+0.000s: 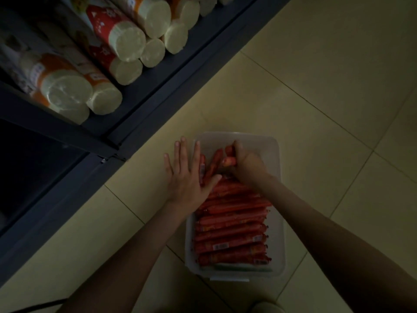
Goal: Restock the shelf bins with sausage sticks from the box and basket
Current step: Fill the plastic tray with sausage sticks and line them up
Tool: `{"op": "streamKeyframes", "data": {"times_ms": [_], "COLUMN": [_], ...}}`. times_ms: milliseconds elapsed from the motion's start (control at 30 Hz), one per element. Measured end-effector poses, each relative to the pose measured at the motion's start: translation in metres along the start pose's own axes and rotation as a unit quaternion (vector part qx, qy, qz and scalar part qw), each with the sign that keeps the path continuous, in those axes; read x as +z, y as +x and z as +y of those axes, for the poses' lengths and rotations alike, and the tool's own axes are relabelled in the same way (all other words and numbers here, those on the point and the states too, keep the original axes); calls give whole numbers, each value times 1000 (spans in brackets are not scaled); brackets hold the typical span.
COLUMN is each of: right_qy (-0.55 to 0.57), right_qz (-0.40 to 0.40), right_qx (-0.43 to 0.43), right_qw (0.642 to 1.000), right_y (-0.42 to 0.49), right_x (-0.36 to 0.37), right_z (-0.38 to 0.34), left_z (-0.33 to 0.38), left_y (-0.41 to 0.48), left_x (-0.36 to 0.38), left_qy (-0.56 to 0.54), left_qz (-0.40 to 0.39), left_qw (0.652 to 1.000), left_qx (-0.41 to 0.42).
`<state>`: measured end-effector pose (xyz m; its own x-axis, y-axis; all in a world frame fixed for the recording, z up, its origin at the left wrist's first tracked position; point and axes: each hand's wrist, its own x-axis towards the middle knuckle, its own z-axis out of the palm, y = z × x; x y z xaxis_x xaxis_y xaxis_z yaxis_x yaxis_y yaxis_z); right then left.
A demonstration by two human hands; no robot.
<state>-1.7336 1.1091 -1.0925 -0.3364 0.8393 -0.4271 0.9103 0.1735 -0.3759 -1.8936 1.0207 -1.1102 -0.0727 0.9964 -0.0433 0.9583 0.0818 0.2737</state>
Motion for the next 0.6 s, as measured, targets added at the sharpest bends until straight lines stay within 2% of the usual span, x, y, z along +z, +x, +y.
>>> {"op": "streamKeyframes", "data": {"times_ms": [67, 100, 167, 200, 267, 300, 333, 367, 400, 500, 600], "right_qy": [79, 46, -119, -162, -149, -131, -110, -82, -64, -91, -141], "right_qz": [45, 95, 188, 161, -3, -97, -159, -179, -163, -36, -43], "right_qx": [-32, -80, -183, -213, -233, -218, -195, -187, -192, -264, -305], "right_qw": [995, 991, 958, 950, 961, 962, 961, 962, 966, 960, 941], "right_y": [-11, -12, -9, -8, -6, -3, -1, 0, 1, 4, 12], "right_x": [-21, -28, -34, -34, -24, -18, -13, -10, -8, -2, 2], "right_z": [-2, 0, 4, 5, 7, 8, 6, 3, -1, -8, -8], "left_z": [0, 0, -2, -2, -2, -2, -4, -5, -6, -8, -7], "left_y": [0, 0, 0, 0, -1, -1, -2, -2, -2, -2, -1], "left_x": [1, 1, 2, 2, 3, 3, 3, 2, 1, 1, 2], "left_qy": [-26, -43, -73, -86, -113, -125, -133, -136, -136, -120, -115], "left_qz": [0, -1, -1, 0, 1, 3, 4, 1, -2, -5, -6], "left_qw": [1000, 999, 997, 996, 994, 992, 991, 991, 991, 993, 993], "left_qx": [7, 8, 8, 8, 8, 8, 7, 5, 4, 7, 7]}}
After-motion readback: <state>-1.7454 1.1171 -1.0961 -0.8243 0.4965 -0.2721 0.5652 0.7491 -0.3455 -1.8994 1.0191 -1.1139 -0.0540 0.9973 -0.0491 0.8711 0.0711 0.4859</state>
